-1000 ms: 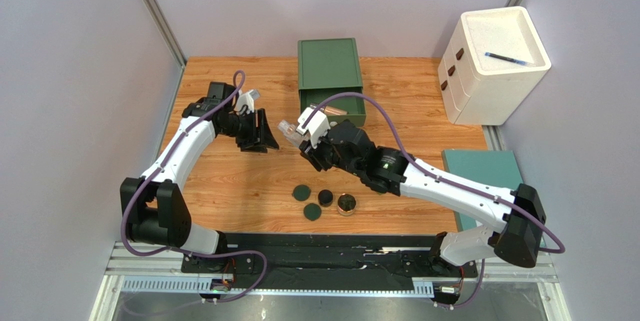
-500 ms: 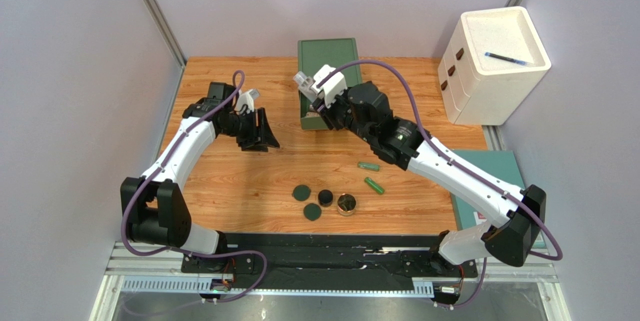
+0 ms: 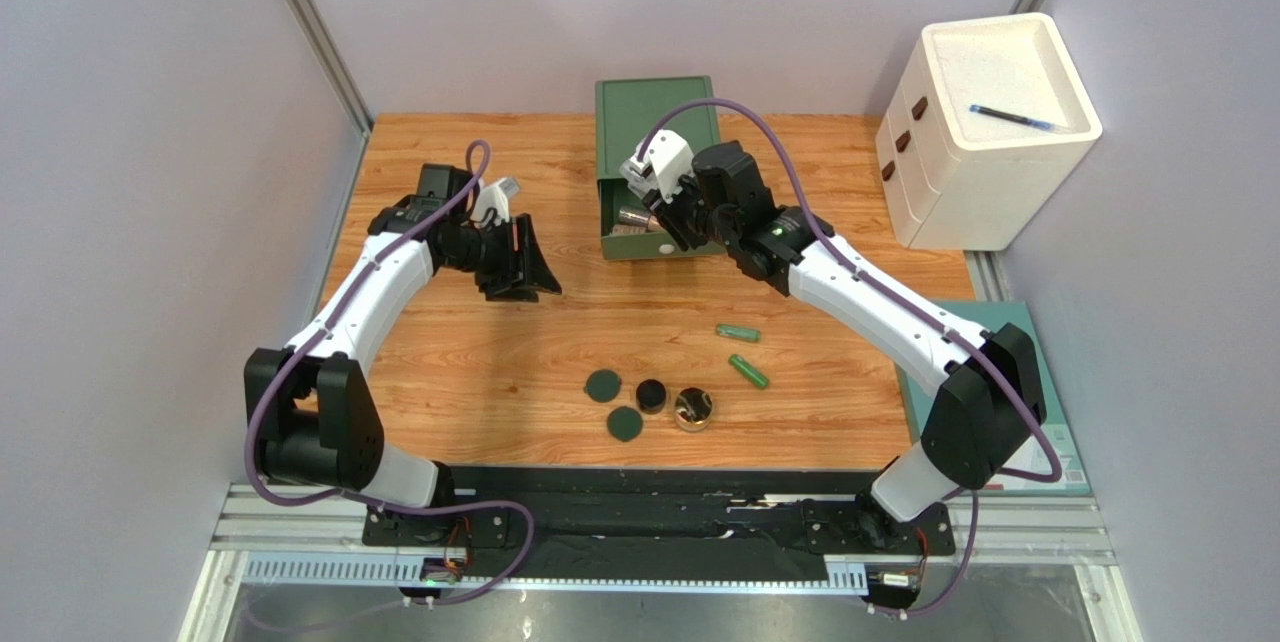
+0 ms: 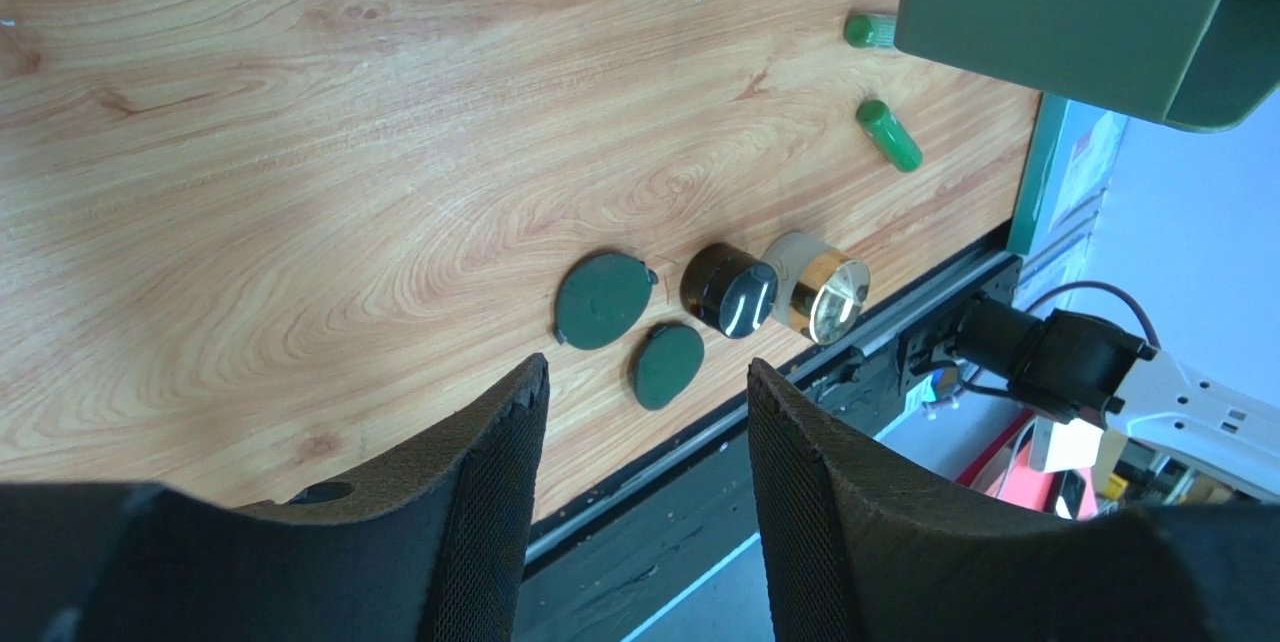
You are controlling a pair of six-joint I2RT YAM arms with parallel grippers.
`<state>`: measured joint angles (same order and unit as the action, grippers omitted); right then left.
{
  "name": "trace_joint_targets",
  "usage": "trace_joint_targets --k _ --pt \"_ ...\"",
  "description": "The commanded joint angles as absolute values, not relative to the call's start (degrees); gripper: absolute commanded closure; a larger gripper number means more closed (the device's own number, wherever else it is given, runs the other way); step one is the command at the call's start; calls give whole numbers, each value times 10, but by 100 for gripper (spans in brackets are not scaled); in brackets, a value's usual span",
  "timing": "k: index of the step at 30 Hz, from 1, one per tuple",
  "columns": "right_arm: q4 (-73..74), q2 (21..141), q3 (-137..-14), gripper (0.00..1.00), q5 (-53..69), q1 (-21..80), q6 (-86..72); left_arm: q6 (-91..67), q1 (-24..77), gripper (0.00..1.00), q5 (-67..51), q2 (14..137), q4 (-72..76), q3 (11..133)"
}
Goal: Organize the makeup
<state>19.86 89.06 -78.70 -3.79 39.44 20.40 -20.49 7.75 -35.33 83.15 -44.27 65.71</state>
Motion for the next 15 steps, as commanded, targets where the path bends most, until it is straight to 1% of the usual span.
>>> trace_joint_targets --k 1,3,4,5,7,10,15 --pt "185 907 -827 73 -46 385 207 -211 79 43 -363 838 -432 665" --pt "185 911 -838 57 -53 384 200 -211 79 43 -364 839 -432 671" --pt "185 911 -841 42 -57 382 195 -212 79 43 -364 841 -432 673" --pt "180 910 -842 37 -61 381 193 -212 79 43 -364 842 -432 675" --pt "172 905 -844 30 -69 381 187 -214 79 43 -366 845 -432 682" --pt "163 897 -845 26 -74 381 181 -217 79 42 -367 851 -431 693" --pt "156 889 -853 23 -90 378 171 -228 79 43 -376 860 -421 708"
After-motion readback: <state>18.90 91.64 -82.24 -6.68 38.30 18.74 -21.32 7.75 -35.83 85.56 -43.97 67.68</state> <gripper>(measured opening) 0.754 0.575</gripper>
